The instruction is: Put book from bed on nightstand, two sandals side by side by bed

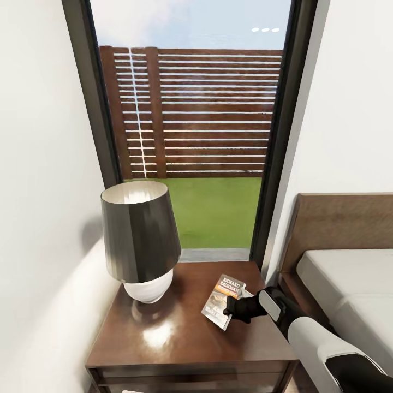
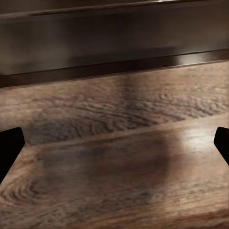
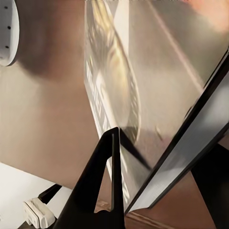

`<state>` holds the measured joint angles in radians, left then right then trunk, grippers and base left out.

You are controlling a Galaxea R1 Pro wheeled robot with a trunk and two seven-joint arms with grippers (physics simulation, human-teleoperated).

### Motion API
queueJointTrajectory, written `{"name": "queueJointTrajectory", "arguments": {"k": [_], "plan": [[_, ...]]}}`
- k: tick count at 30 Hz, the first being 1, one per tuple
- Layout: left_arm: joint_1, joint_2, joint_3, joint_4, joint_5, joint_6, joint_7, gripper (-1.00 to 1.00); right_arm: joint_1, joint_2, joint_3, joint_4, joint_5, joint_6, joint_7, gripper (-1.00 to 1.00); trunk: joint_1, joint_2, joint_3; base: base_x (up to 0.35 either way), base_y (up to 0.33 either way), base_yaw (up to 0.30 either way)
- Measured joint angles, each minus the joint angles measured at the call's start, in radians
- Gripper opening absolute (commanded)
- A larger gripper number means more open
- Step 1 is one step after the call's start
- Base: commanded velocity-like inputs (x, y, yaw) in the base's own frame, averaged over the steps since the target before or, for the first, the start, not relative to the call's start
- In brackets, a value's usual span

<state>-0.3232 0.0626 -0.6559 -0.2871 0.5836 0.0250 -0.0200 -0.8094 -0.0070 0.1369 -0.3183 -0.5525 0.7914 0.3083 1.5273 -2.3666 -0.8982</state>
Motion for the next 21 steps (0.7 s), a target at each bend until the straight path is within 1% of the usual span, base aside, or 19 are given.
{"name": "queueJointTrajectory", "arguments": {"k": [8,21], "plan": [[0.000,0.000,0.000,0.000,0.000,0.000,0.000,1.00,0.000,0.000,0.000,0.001,0.000,0.000,0.000,-1.00,0.000,0.000,0.000,0.062,0.028,0.000],[0.000,0.000,-0.001,0.000,0.001,0.000,0.000,1.00,-0.001,0.000,0.000,0.000,0.001,0.001,-0.009,-1.00,0.000,0.000,0.000,0.011,0.004,0.000]]}}
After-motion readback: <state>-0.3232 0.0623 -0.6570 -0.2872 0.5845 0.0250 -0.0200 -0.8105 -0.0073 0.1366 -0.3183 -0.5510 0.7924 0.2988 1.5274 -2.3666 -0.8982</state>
